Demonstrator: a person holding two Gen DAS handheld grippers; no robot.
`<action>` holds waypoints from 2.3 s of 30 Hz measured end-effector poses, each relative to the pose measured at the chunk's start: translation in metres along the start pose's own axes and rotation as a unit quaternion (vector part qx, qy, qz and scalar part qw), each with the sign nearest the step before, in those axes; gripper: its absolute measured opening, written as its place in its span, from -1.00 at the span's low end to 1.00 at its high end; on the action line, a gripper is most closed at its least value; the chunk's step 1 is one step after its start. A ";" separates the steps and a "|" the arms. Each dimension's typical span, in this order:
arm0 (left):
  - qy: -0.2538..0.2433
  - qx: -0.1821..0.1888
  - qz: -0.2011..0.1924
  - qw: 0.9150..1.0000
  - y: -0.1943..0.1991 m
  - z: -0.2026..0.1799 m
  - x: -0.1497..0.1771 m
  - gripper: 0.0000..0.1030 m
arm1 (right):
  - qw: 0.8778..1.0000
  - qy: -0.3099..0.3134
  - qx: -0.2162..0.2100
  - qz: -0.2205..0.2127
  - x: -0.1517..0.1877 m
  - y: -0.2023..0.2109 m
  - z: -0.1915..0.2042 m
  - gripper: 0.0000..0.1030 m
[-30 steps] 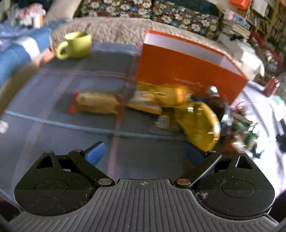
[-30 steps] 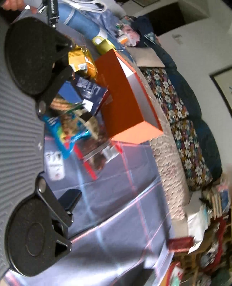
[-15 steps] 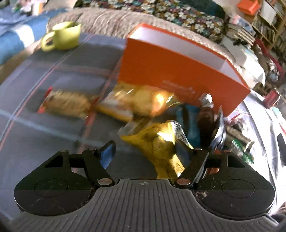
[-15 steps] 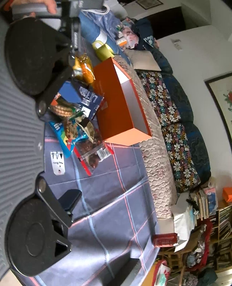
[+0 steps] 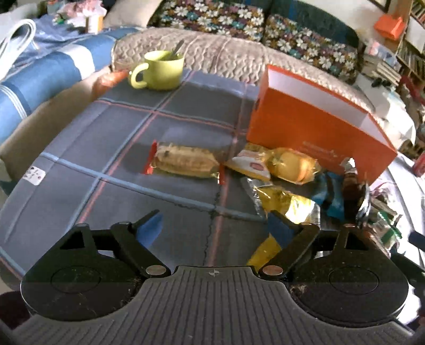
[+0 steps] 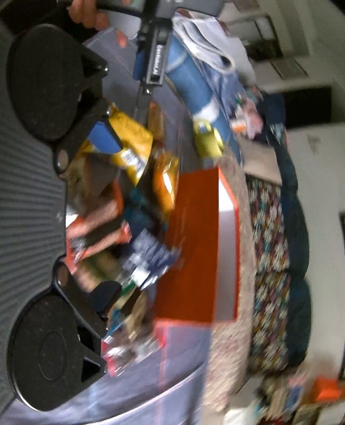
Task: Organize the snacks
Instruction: 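Move both open grippers back to the snack pile, then grasp the yellow snack bag with left gripper while right gripper grasps orange cookie bag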
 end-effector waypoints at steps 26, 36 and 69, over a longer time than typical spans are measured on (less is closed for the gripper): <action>-0.075 0.047 0.010 0.996 -0.022 -0.080 0.008 0.44 | 0.962 -0.260 0.083 -0.002 0.047 0.051 -0.130 0.40; -0.083 0.022 0.044 0.995 -0.047 -0.076 0.014 -0.40 | 0.980 -0.179 0.088 0.013 0.048 0.061 -0.098 0.68; -0.134 -0.011 0.024 0.991 -0.031 -0.060 0.031 0.37 | 0.989 -0.077 0.114 0.059 0.072 0.035 -0.063 0.56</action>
Point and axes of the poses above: each gripper's, at about its wrist camera, not at the fingertips, and y roughly against the way its jaws point, z to its left, x to its underside, the point moved 5 cm from there along -y, roughly the way its jaws point, and after that the axes turned 4 degrees about -y, right-handed, at the moved point
